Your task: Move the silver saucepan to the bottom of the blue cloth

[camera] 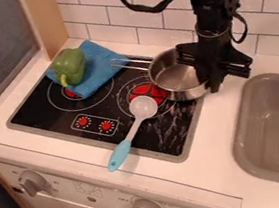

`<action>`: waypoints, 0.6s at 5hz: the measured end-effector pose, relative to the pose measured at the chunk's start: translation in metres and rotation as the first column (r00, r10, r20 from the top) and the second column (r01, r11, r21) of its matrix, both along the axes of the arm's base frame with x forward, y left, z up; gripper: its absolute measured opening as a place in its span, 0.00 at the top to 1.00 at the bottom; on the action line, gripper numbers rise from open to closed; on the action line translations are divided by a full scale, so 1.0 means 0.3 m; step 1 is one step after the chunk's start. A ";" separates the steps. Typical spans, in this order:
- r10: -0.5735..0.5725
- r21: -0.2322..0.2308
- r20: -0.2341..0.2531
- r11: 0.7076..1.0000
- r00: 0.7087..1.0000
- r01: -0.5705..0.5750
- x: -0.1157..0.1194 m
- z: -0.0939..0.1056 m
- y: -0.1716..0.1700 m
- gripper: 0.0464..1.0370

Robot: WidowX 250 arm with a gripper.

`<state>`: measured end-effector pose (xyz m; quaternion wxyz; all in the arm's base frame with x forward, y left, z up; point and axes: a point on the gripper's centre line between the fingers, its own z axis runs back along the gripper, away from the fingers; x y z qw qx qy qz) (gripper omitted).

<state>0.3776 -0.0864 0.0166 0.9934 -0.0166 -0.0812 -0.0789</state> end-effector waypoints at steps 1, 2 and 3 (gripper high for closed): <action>-0.005 -0.050 0.052 0.999 0.999 0.008 -0.035 0.104 0.002 0.96; 0.006 -0.085 0.169 0.996 0.986 0.008 -0.122 0.275 0.036 0.97; 0.058 -0.097 0.260 0.995 0.964 -0.034 -0.282 0.396 0.173 0.97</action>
